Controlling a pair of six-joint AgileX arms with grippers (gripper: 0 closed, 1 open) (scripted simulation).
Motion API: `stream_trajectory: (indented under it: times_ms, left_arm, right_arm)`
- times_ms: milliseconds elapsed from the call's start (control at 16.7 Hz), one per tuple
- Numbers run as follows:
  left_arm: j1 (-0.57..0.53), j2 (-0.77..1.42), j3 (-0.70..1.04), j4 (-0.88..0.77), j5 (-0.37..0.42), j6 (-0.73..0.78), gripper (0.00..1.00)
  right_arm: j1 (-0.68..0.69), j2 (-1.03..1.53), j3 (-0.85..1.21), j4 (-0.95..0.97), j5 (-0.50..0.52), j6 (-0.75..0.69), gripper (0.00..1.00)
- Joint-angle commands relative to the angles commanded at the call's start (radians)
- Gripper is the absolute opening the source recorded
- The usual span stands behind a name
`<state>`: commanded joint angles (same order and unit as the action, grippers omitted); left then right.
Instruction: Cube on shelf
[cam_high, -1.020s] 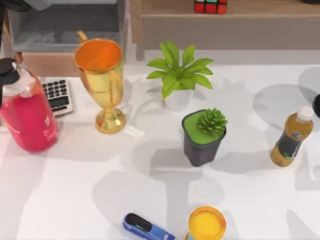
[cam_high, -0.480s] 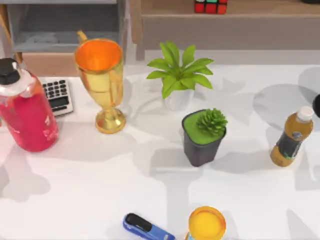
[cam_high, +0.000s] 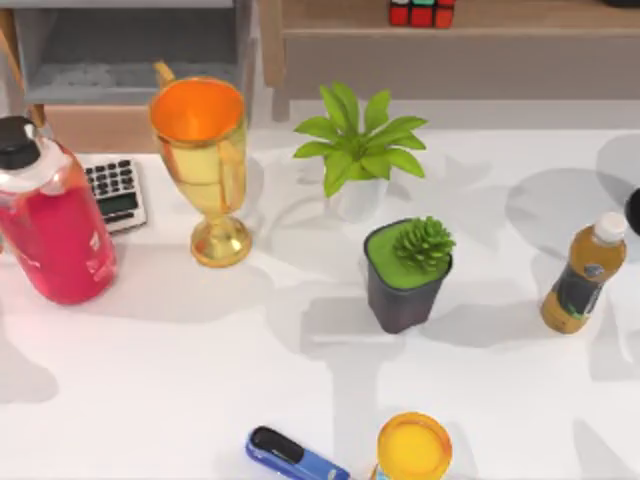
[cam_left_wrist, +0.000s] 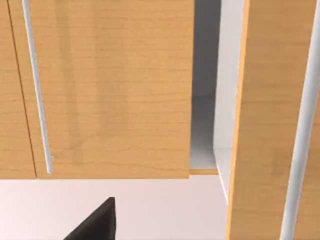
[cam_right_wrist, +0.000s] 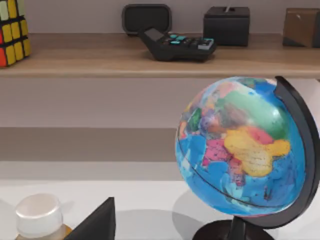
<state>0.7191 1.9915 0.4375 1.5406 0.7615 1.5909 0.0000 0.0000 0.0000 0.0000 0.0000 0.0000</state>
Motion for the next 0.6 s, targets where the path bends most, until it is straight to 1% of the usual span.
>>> stream_trajectory:
  times_ms: [180, 480, 600]
  left_arm:
    - [-0.004, 0.000, 0.005, -0.002, -0.004, 0.000, 1.00]
    - [-0.057, 0.029, 0.074, -0.044, -0.057, -0.001, 1.00]
    - [-0.060, 0.031, 0.078, -0.046, -0.060, -0.001, 1.00]
  right_arm:
    - [0.000, 0.000, 0.000, 0.000, 0.000, 0.000, 1.00]
    - [0.000, 0.000, 0.000, 0.000, 0.000, 0.000, 1.00]
    - [0.000, 0.000, 0.000, 0.000, 0.000, 0.000, 1.00]
